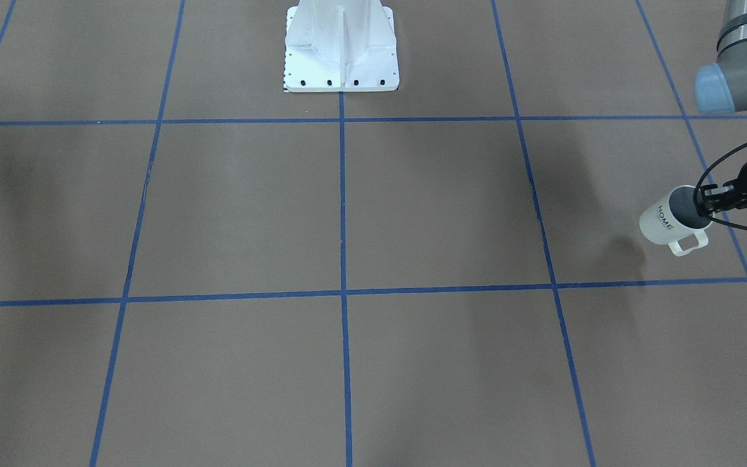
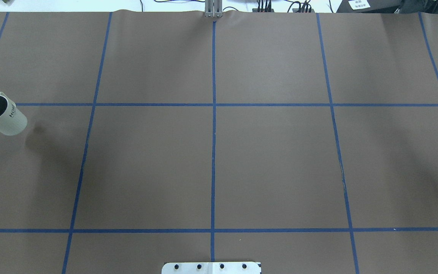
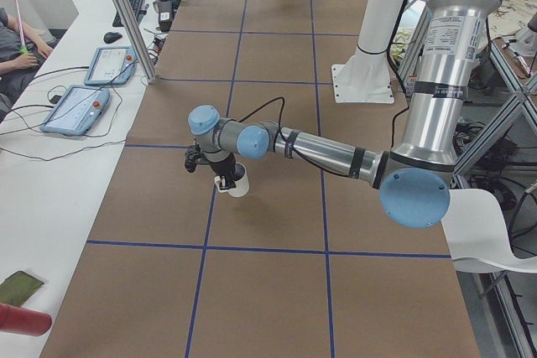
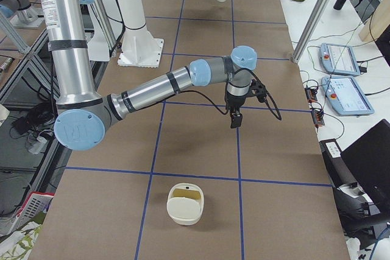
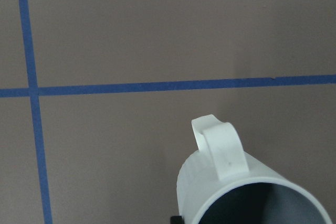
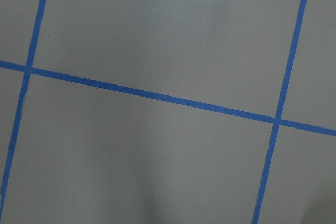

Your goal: Left arm hands cup to right arm to dump lemon

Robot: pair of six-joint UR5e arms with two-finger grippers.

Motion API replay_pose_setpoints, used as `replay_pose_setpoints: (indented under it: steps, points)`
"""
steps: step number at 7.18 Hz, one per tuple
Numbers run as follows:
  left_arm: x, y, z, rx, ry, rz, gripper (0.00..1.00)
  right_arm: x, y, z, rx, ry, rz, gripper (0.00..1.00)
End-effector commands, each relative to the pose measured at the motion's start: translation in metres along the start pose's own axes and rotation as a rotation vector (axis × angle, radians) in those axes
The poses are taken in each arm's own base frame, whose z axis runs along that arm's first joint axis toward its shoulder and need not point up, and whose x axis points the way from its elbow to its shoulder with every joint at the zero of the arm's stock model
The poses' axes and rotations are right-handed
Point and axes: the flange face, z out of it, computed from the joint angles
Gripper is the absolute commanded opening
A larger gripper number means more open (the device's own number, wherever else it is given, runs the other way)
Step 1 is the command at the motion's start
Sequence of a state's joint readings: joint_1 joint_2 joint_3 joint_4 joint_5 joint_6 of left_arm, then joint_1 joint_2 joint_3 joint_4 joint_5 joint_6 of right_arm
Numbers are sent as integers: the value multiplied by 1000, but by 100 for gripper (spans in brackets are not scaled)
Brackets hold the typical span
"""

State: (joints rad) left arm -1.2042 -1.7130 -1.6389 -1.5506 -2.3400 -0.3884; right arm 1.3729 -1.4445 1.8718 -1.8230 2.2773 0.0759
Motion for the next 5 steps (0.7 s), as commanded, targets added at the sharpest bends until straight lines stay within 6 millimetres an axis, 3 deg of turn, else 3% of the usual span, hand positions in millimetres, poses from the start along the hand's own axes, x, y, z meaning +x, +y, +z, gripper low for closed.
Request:
replay_pose_setpoints:
  steps: [1,2,3,4,5]
  points:
    - [19,6,17,-37,9,-21,0,0,1,1,-2,-13,5,100]
    - [19,11,26,-54,4,-18,0,0,1,4,-10,-27,10,100]
    - [18,17,33,-66,1,-16,22,-1,1,3,-10,-37,9,100]
    - [18,19,35,-72,0,-17,55,-3,0,1,-7,-46,6,100]
    - [18,26,31,-66,2,-7,100,-4,-1,0,-5,-45,4,100]
